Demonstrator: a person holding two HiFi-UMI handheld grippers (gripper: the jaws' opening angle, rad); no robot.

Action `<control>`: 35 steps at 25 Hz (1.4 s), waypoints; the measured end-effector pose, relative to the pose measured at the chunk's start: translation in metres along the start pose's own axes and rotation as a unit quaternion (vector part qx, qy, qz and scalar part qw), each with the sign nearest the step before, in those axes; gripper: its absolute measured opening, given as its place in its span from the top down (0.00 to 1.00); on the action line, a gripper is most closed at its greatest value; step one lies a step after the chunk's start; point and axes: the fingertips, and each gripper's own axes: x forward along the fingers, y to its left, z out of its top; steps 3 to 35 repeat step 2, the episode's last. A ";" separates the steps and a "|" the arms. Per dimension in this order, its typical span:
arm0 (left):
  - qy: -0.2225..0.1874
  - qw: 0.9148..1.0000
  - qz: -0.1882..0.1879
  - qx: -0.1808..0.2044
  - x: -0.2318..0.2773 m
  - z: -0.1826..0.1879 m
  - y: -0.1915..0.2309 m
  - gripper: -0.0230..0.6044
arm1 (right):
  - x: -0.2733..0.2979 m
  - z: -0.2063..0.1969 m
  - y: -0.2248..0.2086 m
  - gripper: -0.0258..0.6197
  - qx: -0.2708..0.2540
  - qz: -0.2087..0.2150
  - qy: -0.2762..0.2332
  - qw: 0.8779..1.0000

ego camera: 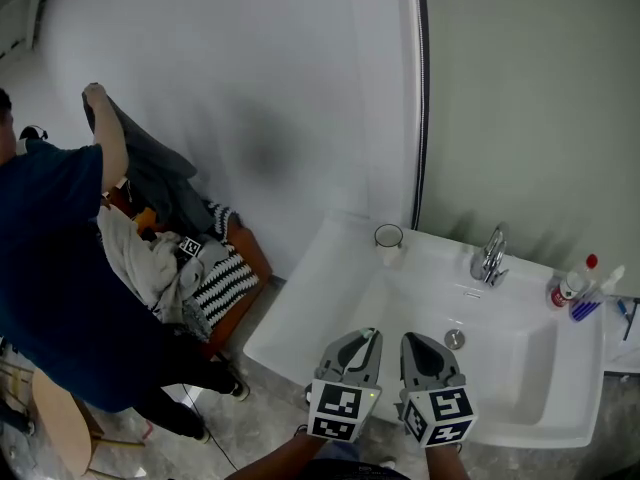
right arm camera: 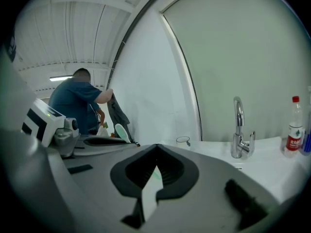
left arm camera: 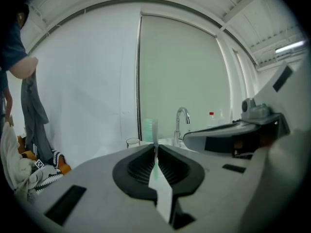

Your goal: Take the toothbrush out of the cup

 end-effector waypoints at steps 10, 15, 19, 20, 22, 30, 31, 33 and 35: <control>-0.001 1.000 0.000 0.000 0.002 0.001 0.002 0.92 | 0.003 0.000 0.000 0.94 -0.001 0.001 0.000 1.000; -0.001 1.000 0.000 0.000 0.002 0.001 0.002 0.92 | 0.003 0.000 0.000 0.94 -0.001 0.001 0.000 1.000; -0.001 1.000 0.000 0.000 0.002 0.001 0.002 0.92 | 0.003 0.000 0.000 0.94 -0.001 0.001 0.000 1.000; -0.001 1.000 0.000 0.000 0.002 0.001 0.002 0.92 | 0.003 0.000 0.000 0.94 -0.001 0.001 0.000 1.000; -0.001 1.000 0.000 0.000 0.002 0.001 0.002 0.92 | 0.003 0.000 0.000 0.94 -0.001 0.001 0.000 1.000; -0.001 1.000 0.000 0.000 0.002 0.001 0.002 0.92 | 0.003 0.000 0.000 0.94 -0.001 0.001 0.000 1.000; -0.001 1.000 0.000 0.000 0.002 0.001 0.002 0.92 | 0.003 0.000 0.000 0.94 -0.001 0.001 0.000 1.000; -0.001 1.000 0.000 0.000 0.002 0.001 0.002 0.92 | 0.003 0.000 0.000 0.94 -0.001 0.001 0.000 1.000; -0.001 1.000 0.000 0.000 0.002 0.001 0.002 0.92 | 0.003 0.000 0.000 0.94 -0.001 0.001 0.000 1.000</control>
